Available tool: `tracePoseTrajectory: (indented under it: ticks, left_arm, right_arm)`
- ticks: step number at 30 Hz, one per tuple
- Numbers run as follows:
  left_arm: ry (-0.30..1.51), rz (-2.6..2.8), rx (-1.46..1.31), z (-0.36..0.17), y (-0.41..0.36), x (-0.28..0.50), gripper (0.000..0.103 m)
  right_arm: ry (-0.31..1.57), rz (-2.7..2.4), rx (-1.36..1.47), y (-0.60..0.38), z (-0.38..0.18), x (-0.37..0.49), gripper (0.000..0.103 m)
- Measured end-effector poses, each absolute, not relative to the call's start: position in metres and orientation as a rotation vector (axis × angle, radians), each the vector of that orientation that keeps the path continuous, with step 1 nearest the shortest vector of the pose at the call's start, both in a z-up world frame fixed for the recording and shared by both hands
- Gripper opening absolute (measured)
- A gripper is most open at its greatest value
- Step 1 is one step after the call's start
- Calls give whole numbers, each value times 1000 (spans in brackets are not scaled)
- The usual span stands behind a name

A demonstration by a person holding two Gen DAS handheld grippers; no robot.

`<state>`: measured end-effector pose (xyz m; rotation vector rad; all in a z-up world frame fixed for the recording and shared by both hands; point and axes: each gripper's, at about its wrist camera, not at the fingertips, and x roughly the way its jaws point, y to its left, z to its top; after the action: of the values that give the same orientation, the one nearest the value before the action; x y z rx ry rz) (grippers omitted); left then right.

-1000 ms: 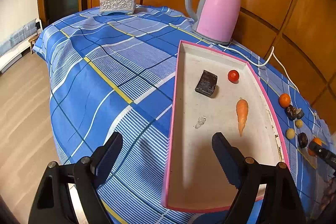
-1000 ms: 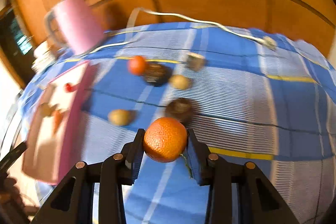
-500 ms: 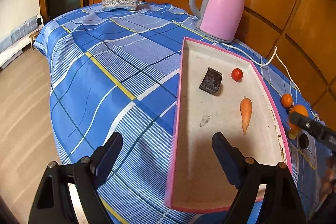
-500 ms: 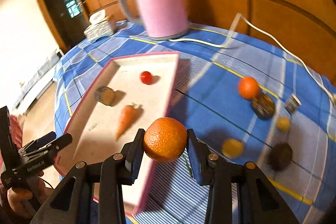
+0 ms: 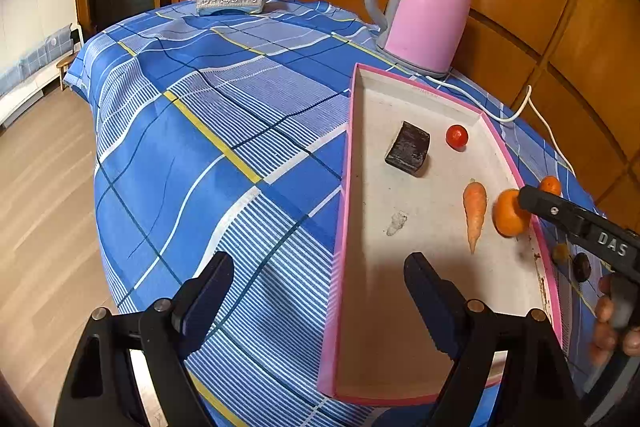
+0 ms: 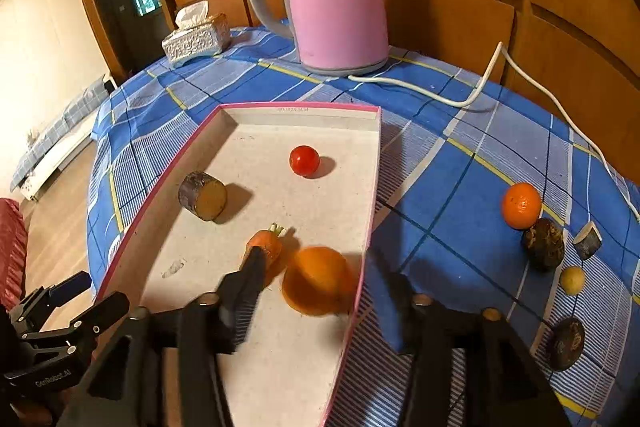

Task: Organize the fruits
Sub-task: 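Carry the orange into the tray beside the carrot and release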

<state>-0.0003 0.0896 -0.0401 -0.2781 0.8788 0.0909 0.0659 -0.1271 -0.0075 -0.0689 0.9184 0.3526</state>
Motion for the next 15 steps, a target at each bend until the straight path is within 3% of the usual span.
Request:
tracePoseTrajectory:
  ticks: [15]
  left_arm:
    - [866, 85, -266, -34, 85, -3, 88]
  right_arm:
    - [860, 175, -35, -191, 5, 19, 57]
